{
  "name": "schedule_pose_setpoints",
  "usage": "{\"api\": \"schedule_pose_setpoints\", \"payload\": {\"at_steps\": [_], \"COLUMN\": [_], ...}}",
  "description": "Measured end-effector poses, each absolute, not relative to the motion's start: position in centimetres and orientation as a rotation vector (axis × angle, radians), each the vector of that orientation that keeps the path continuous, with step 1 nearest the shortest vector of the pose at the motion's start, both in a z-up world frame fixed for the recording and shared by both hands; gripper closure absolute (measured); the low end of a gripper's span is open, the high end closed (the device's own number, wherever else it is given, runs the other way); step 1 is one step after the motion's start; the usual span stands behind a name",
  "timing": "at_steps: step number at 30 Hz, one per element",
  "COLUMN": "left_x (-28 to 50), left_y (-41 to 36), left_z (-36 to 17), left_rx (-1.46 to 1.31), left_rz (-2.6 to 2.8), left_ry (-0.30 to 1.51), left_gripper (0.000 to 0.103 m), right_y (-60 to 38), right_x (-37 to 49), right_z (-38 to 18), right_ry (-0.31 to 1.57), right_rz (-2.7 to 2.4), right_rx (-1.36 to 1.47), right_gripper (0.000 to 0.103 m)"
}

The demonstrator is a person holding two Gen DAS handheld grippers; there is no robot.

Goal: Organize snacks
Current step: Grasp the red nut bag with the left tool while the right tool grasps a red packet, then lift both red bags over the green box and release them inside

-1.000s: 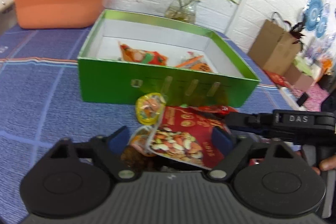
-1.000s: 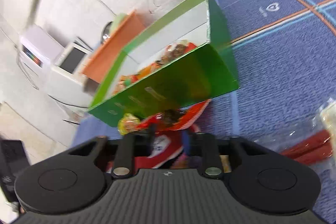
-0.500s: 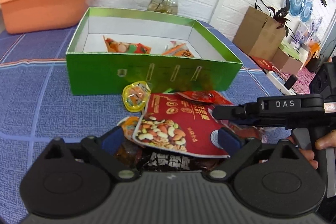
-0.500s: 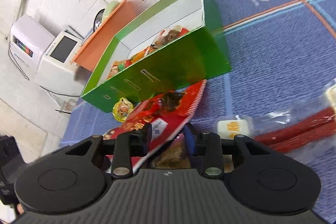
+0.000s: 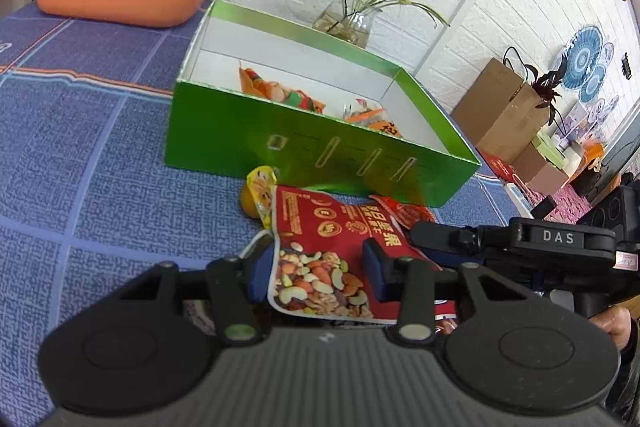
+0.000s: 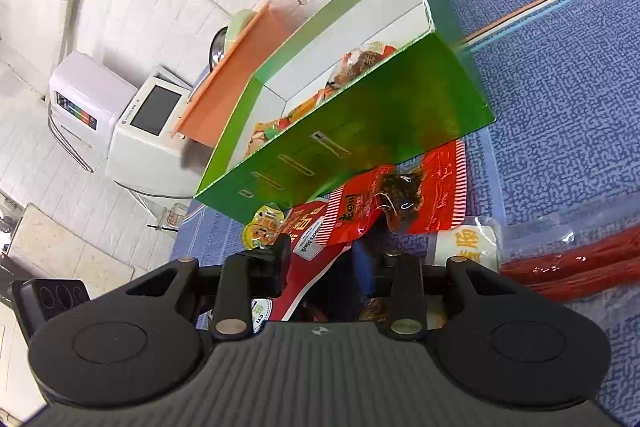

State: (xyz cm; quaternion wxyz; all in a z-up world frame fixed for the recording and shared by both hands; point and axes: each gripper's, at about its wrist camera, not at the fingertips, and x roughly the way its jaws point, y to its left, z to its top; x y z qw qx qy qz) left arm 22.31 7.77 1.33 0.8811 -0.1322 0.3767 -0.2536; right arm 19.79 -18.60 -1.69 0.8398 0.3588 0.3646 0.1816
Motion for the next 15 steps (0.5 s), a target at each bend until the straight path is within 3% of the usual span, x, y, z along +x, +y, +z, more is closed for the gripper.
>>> {"api": "schedule_pose_setpoints", "payload": {"at_steps": [1,4,8,15], "left_x": [22.3,22.3,22.1,18.6], "left_y": [7.7,7.6,7.7,8.9], "left_z": [1.4,1.4,1.4,2.8], "left_rx": [-0.271,-0.266,-0.264,-0.265], "left_rz": [-0.531,-0.537,-0.538,-0.576], "left_ry": [0.784,0.788,0.778,0.692], "left_gripper": [0.062,0.064,0.073,0.076], "right_y": [-18.6,-18.4,-17.0,-15.9], "right_x": [19.9,20.4,20.3,16.4], "right_z": [-1.8,-2.3,-1.6,1.1], "right_ry": [0.778,0.807,0.790,0.654], "right_rz": [0.377,0.377,0.368,0.399], "right_rx": [0.774,0.848,0.739,0.607], "right_gripper": [0.038,0.017,0.039,0.048]}}
